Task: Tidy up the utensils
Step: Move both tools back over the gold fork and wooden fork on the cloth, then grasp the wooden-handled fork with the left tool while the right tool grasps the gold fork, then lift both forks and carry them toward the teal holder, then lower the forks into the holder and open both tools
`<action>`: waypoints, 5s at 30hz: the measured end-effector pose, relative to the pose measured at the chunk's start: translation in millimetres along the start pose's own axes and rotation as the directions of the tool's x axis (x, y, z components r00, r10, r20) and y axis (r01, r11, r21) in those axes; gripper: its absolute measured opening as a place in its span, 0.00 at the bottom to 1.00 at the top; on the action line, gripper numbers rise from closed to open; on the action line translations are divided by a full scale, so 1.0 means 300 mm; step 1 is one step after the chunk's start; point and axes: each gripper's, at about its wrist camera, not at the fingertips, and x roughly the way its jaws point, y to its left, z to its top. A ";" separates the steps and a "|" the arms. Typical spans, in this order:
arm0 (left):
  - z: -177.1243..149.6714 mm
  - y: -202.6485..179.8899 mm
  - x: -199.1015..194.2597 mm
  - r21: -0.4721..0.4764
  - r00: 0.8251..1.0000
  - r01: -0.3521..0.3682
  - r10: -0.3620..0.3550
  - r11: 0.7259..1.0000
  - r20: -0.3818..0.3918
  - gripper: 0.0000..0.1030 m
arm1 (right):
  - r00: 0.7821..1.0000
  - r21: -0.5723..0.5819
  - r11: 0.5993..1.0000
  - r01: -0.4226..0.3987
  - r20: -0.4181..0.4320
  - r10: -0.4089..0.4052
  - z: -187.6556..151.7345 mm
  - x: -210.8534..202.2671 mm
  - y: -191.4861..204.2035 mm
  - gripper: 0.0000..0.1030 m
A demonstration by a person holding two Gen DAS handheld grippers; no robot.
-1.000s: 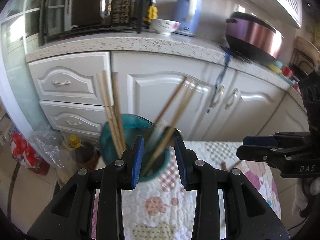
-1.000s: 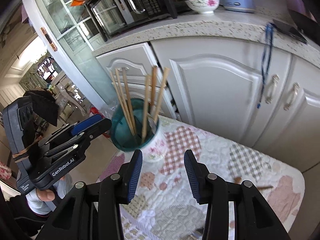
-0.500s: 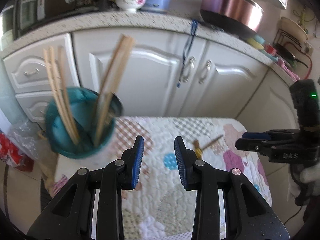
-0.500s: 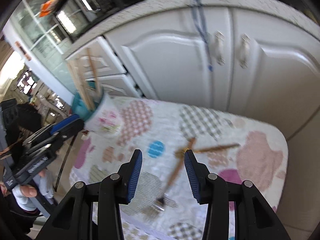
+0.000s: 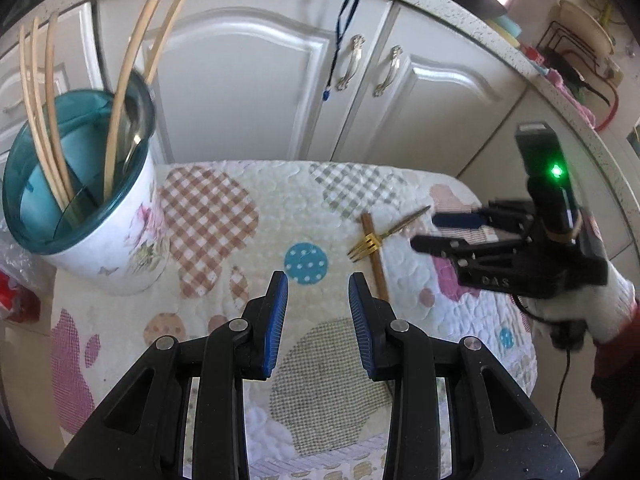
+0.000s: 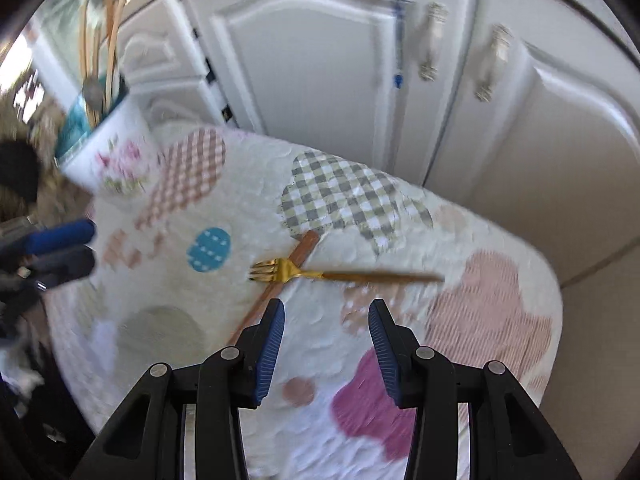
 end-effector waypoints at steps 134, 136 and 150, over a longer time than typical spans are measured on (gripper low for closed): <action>0.251 0.472 -0.715 -0.136 0.929 -0.059 0.105 0.989 0.355 0.09 | 0.877 -0.197 0.917 -0.348 0.278 0.392 0.530 -0.380 0.563 0.02; 0.254 0.480 -0.700 -0.137 0.928 -0.077 0.121 0.988 0.352 0.09 | 0.881 -0.197 0.918 -0.343 0.271 0.388 0.540 -0.366 0.570 0.02; 0.266 0.505 -0.649 -0.137 0.930 -0.107 0.148 0.985 0.337 0.09 | 0.891 -0.191 0.923 -0.334 0.256 0.375 0.578 -0.329 0.575 0.02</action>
